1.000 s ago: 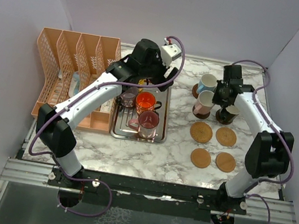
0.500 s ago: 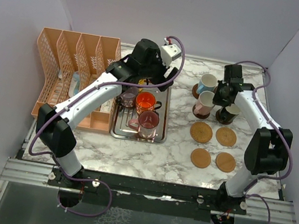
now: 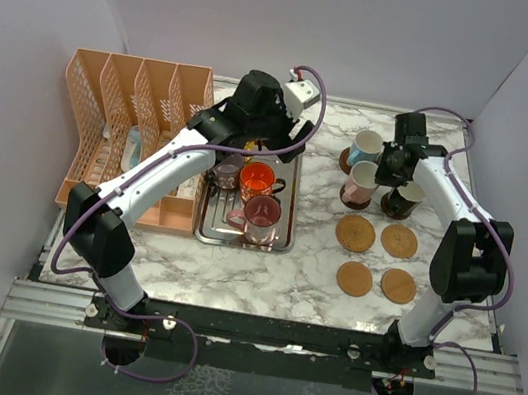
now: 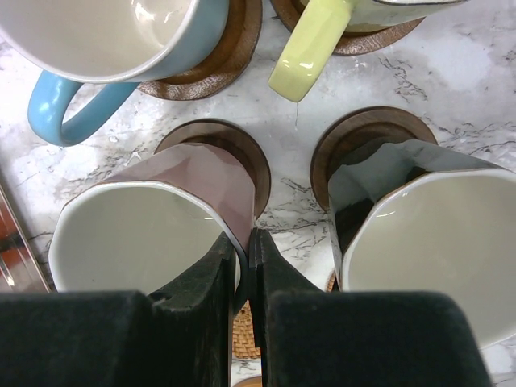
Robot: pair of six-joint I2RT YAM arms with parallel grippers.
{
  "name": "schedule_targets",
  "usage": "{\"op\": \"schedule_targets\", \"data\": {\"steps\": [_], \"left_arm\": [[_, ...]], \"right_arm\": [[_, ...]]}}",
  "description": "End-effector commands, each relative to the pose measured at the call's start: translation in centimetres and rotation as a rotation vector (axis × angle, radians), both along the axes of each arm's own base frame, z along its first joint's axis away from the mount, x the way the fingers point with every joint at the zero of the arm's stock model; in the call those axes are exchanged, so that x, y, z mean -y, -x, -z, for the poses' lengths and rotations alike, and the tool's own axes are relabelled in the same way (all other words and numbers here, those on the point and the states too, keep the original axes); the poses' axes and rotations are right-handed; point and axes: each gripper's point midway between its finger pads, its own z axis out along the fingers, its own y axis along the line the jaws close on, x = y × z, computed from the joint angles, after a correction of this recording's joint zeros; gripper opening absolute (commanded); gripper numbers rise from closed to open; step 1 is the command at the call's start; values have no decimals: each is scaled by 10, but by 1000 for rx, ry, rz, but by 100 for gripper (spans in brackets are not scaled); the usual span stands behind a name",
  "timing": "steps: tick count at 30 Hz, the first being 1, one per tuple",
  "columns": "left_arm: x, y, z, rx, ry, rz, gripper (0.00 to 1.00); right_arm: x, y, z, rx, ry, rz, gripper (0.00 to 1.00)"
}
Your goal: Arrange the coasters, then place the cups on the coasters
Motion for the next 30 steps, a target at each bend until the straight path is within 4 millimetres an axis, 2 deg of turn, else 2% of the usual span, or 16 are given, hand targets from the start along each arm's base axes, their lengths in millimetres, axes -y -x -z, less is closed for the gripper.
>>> {"op": "schedule_targets", "data": {"steps": [1, 18, 30], "left_arm": [[-3, 3, -17, 44, 28, 8, 81], [-4, 6, -17, 42, 31, 15, 81], [-4, 9, -16, 34, 36, 27, 81]], "right_arm": [[-1, -17, -28, 87, -17, -16, 1], [-10, -16, -28, 79, -52, -77, 1], [-2, -17, -24, 73, -10, -64, 1]]}}
